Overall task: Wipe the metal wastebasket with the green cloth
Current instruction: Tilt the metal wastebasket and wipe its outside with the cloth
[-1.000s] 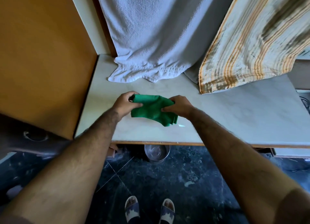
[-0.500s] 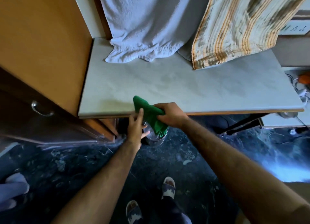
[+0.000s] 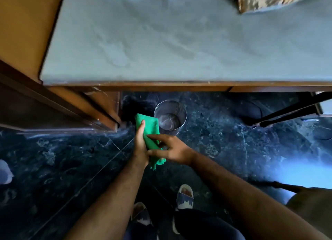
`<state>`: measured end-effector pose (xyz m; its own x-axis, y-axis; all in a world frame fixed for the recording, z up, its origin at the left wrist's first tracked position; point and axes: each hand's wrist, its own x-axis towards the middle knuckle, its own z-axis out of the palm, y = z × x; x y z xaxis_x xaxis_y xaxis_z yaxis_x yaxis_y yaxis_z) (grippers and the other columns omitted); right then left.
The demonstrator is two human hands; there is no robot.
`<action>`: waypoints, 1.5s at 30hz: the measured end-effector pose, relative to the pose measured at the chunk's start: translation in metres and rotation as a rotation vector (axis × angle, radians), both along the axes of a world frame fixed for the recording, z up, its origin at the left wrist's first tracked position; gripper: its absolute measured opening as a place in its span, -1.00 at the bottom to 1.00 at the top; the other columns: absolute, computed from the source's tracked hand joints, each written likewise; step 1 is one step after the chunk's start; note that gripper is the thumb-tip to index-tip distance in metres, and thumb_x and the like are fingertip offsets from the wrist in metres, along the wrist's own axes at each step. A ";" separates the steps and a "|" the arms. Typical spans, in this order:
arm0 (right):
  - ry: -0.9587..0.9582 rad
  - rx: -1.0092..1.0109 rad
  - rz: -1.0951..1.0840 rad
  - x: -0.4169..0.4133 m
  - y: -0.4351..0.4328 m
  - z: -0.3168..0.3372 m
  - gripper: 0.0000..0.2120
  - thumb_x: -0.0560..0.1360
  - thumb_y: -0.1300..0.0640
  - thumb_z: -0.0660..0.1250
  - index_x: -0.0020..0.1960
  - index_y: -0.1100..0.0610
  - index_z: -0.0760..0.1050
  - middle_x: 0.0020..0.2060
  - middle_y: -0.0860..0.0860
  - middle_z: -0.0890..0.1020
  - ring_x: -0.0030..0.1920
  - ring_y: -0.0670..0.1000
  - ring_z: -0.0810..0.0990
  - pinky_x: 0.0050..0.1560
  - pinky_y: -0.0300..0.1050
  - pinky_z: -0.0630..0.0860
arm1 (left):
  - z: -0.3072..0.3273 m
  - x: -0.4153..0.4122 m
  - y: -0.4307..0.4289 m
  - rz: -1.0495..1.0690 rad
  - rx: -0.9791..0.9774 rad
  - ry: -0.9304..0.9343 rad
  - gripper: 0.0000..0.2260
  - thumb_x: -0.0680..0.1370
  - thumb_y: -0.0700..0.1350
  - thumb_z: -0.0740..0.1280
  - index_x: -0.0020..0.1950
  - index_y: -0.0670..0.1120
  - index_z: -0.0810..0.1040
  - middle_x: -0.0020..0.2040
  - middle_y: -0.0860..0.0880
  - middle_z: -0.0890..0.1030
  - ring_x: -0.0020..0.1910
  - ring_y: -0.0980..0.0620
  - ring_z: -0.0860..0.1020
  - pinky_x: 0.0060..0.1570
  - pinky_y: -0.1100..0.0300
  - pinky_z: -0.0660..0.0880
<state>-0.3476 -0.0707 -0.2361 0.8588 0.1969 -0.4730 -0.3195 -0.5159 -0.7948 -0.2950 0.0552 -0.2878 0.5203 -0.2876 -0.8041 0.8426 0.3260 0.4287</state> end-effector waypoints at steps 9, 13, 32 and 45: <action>-0.180 -0.480 -0.164 0.067 -0.032 -0.205 -0.60 0.52 0.03 0.40 0.30 0.19 0.58 0.26 0.16 0.64 0.28 0.22 0.55 0.26 -0.07 0.41 | -0.203 0.063 0.043 0.072 0.143 -0.128 -0.49 0.57 0.25 0.13 0.15 -0.14 0.58 -0.14 -0.13 0.61 -0.21 -0.07 0.56 -0.15 0.09 0.47; -0.173 -0.556 -0.133 0.106 -0.017 -0.274 -0.51 0.49 -0.07 0.36 0.35 0.12 0.50 0.23 0.16 0.65 0.21 0.21 0.62 0.20 0.08 0.57 | -0.267 0.095 0.039 0.040 0.192 -0.167 -0.56 0.51 0.22 0.16 0.03 -0.12 0.59 -0.16 -0.14 0.60 -0.22 -0.07 0.55 -0.19 0.11 0.46; -0.351 -0.309 -0.469 0.106 -0.054 -0.336 -0.82 0.45 0.21 0.39 0.02 0.04 0.67 -0.11 0.04 0.76 -0.15 -0.03 0.67 -0.06 -0.07 0.58 | -0.305 0.138 -0.080 -0.366 0.803 -1.055 -0.50 0.54 0.20 0.15 0.27 -0.10 0.57 0.15 -0.21 0.63 0.09 -0.18 0.60 0.02 0.08 0.51; -0.270 -0.073 -0.742 0.090 -0.078 -0.329 -0.89 0.34 -0.06 0.47 -0.13 -0.19 0.70 -0.21 0.00 0.78 -0.27 -0.06 0.67 -0.17 -0.06 0.58 | -0.386 0.091 -0.076 -0.498 0.812 -0.924 -0.42 0.65 0.20 0.03 0.56 -0.10 0.33 0.42 -0.28 0.50 0.39 -0.26 0.48 0.39 -0.02 0.37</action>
<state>-0.2577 -0.1483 -0.5649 0.8405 -0.4952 -0.2197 -0.4017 -0.2976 -0.8660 -0.2037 -0.0207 -0.6742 0.9451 -0.2147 -0.2462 0.0914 -0.5500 0.8302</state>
